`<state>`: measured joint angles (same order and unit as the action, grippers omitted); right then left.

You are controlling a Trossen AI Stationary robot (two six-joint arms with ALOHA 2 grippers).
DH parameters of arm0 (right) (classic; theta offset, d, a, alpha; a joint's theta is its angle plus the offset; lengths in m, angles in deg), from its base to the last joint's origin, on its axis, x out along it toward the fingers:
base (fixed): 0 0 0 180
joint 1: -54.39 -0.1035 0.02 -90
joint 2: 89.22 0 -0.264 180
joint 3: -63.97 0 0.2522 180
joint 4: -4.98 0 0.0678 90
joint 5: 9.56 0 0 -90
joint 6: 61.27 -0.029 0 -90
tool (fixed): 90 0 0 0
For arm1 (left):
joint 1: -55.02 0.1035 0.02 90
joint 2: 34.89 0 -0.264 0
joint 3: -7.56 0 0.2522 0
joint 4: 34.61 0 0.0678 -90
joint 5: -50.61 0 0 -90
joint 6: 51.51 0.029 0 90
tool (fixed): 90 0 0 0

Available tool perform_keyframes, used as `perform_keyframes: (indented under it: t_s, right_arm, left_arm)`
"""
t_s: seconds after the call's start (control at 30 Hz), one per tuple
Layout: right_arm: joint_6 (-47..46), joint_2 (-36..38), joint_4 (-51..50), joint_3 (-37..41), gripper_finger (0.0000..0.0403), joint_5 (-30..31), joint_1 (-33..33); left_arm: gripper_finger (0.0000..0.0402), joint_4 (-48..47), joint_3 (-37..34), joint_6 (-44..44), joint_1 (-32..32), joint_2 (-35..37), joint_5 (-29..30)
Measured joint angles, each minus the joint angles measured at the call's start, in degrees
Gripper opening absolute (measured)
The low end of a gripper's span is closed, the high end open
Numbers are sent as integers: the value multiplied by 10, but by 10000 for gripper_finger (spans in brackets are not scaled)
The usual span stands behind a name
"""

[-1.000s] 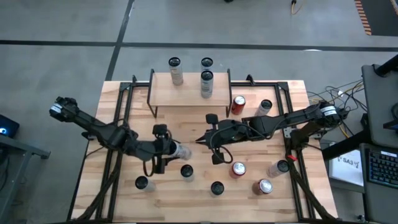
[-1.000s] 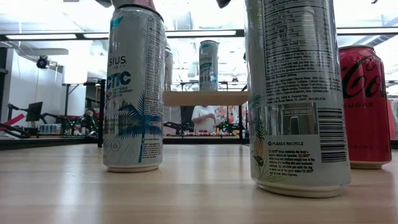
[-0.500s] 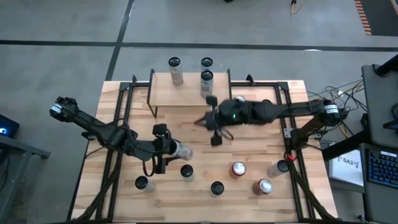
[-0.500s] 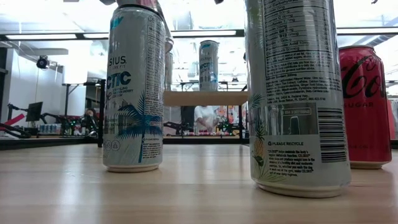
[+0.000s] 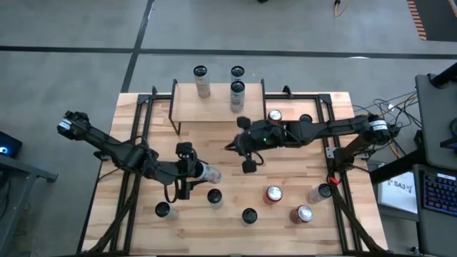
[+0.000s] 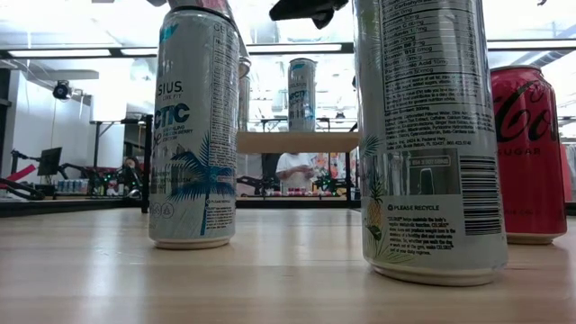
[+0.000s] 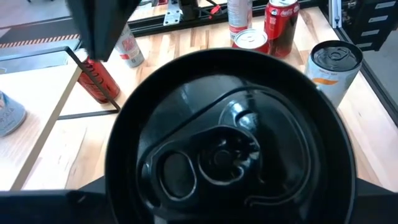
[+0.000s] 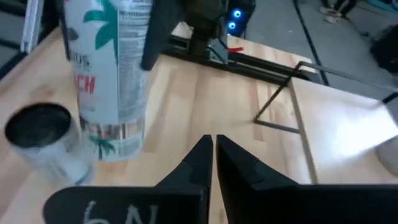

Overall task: Place canned beverage on shelf
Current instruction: Put the white soda can on the shelf

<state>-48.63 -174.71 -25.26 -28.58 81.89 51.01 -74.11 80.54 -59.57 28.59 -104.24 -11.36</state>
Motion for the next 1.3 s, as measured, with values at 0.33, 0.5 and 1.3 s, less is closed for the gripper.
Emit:
perform_keyframes:
  t_s: [0.33, 0.5, 1.3]
  right_arm:
    - [-26, 0, -21, -1, 20, -4, -31]
    - [-52, 0, -4, -2, 83, -1, -41]
    - [-75, -67, 59, -12, 364, -4, -42]
  left_arm:
    - [242, 1, 0, 5, 3, 0, 1]
    - [242, 2, 0, 12, 4, 0, 21]
    - [242, 9, 77, 119, 13, -4, 47]
